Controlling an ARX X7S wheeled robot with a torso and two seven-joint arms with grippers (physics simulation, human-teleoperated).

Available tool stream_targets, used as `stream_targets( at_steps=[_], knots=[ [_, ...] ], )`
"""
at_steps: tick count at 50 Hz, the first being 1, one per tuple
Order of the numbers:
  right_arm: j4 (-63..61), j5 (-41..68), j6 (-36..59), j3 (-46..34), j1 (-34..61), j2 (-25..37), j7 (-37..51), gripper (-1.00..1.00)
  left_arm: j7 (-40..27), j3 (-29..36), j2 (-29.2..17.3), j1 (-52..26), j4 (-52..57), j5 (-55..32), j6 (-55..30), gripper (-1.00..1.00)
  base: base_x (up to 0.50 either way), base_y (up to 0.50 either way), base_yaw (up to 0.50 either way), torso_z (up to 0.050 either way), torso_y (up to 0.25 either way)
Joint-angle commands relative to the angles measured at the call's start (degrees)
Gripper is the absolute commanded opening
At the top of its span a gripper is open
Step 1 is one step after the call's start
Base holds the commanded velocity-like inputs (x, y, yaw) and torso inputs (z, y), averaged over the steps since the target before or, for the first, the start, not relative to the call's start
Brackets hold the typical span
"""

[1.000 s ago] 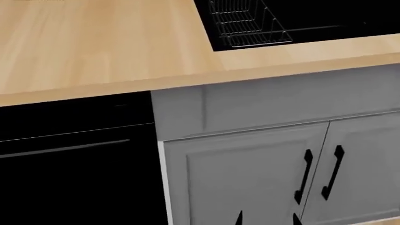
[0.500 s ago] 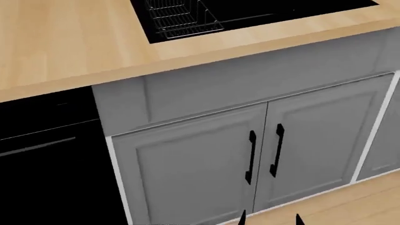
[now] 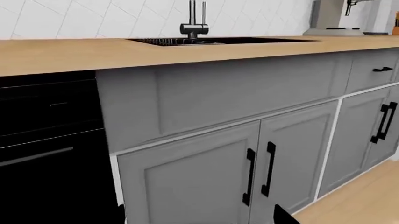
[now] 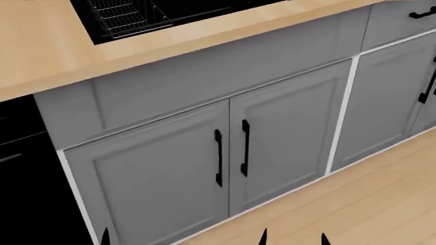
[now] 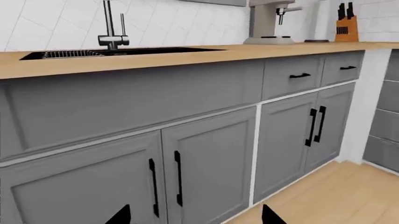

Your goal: Navigate to the shelves.

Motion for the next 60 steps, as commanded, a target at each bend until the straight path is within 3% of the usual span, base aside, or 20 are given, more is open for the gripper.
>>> stream_targets(
  at_steps=[1,31,47,60],
  knots=[
    [0.3,-1.8,-1.2,-1.2,-0.3,0.2,1.5,1.0,-0.2,0.4,-0.4,0.1,0.0,-0.4,0.4,1.0,-0.1,0.06,-0.5,0.0,0.0],
    [0.1,0.9,-0.6,-1.6,0.2,1.2,1.7,1.0,-1.2,1.5,-1.0,-0.3,-0.4,-0.9,0.6,1.0,-0.1,0.07,-0.5,0.0,0.0],
    [-0.5,3.4,-1.2,-1.8,-0.2,2.0,0.5,1.0,-1.7,2.1,-1.3,-0.2,0.2,-1.4,0.5,1.0,-0.01,0.01,-0.02,0.0,0.0],
    [-1.1,3.5,-1.7,-2.1,-0.6,2.4,1.0,1.0,-2.0,2.5,-1.6,-0.4,0.1,-1.7,0.5,1.0,0.35,-0.31,0.0,0.0,0.0]
  ],
)
